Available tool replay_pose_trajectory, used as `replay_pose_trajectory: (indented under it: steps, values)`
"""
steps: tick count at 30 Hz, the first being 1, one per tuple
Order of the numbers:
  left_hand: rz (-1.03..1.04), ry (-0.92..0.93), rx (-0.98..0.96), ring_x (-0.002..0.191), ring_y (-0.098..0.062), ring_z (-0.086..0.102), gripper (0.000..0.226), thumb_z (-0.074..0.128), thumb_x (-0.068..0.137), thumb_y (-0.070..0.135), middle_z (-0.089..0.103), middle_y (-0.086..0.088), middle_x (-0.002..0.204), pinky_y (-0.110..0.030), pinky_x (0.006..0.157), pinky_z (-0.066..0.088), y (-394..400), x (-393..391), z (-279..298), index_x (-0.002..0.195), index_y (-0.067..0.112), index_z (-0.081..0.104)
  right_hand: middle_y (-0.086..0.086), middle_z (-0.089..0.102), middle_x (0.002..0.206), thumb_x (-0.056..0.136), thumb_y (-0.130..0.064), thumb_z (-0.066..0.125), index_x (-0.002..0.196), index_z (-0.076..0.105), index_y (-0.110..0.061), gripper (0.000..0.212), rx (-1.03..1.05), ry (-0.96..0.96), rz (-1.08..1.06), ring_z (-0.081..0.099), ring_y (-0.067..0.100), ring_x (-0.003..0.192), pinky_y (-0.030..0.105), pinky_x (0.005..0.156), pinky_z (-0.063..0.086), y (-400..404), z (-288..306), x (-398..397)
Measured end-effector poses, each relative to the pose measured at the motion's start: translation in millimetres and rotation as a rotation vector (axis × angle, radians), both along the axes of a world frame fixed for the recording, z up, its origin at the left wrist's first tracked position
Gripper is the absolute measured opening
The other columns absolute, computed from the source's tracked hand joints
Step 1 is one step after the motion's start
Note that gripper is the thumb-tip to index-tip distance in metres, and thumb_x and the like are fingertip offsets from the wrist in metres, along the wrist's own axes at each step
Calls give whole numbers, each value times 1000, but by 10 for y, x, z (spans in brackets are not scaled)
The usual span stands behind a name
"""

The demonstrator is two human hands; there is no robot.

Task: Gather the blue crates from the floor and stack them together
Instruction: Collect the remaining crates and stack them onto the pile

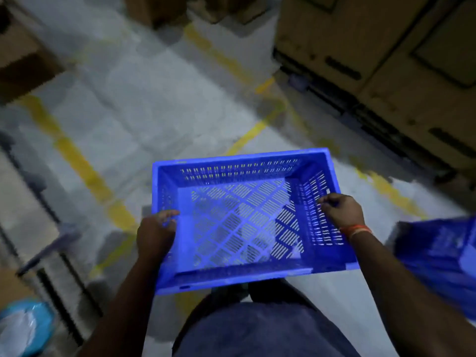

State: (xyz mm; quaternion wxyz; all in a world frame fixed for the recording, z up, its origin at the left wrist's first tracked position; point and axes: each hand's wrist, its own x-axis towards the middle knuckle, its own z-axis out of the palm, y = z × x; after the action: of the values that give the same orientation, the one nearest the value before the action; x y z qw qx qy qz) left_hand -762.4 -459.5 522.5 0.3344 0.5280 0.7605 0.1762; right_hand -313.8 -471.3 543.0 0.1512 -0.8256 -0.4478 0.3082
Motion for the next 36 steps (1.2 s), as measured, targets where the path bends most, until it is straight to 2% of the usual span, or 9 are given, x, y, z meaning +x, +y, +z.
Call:
replay_pose_trajectory:
  steps: [5,10,15,18,20,24,30,34,36]
  values:
    - [-226,1,-34,76,-22,69,19,68,83,19,74,0,84,-28,68,48,270,835,155,96,30,76,4,73,83,79,-20,70,79,74,-26,7,43,57,-339,67,22,80,31,78,51,-999,82,673]
    - [-544,12,-13,57,-20,57,16,69,85,16,71,-4,78,-29,57,42,316,2212,327,92,30,75,2,72,84,80,-18,71,77,74,-23,6,127,82,-635,67,18,86,30,82,51,-2150,153,1487]
    - [-727,13,30,59,-21,59,13,70,84,17,68,-3,70,-30,56,39,-79,3784,362,91,25,77,3,75,83,78,-20,73,69,70,-28,12,131,60,-804,70,21,85,29,80,50,-3234,128,2476]
    - [-773,2,16,58,-20,58,12,70,83,21,66,-1,67,-29,58,39,-483,4710,352,90,28,77,7,75,92,78,-21,73,75,73,-26,6,124,55,-883,69,23,92,30,83,48,-3851,176,3117]
    - [-815,3,13,68,-22,64,11,70,84,23,71,-1,74,-29,63,41,-777,5275,337,90,29,76,8,75,96,77,-21,72,78,75,-24,4,113,38,-922,68,23,97,30,85,48,-4264,223,3527]
    - [-864,-43,8,78,-23,68,12,70,83,23,74,0,85,-31,70,47,-1350,6278,355,91,30,76,3,74,91,77,-21,72,70,71,-29,11,103,8,-997,68,22,91,28,80,47,-4941,374,4342]
    - [-914,-69,-26,69,-22,62,17,69,82,18,63,1,74,-29,65,40,-1876,7586,310,96,27,75,2,74,83,76,-24,71,72,72,-27,5,69,-34,-1054,69,23,85,31,83,51,-5463,385,5553]
    - [-909,-85,-54,57,-5,60,19,68,84,16,63,3,74,-26,57,39,-1953,8432,127,96,29,73,2,74,85,76,-23,73,69,70,-27,9,22,-49,-1024,68,21,86,25,77,44,-5525,231,6383]
    - [-914,-84,-58,59,-5,59,20,68,85,16,64,2,78,-26,58,39,-1930,8873,-20,98,30,73,0,73,86,77,-23,73,69,69,-25,9,3,-52,-1018,68,20,86,24,76,41,-5511,126,6776]
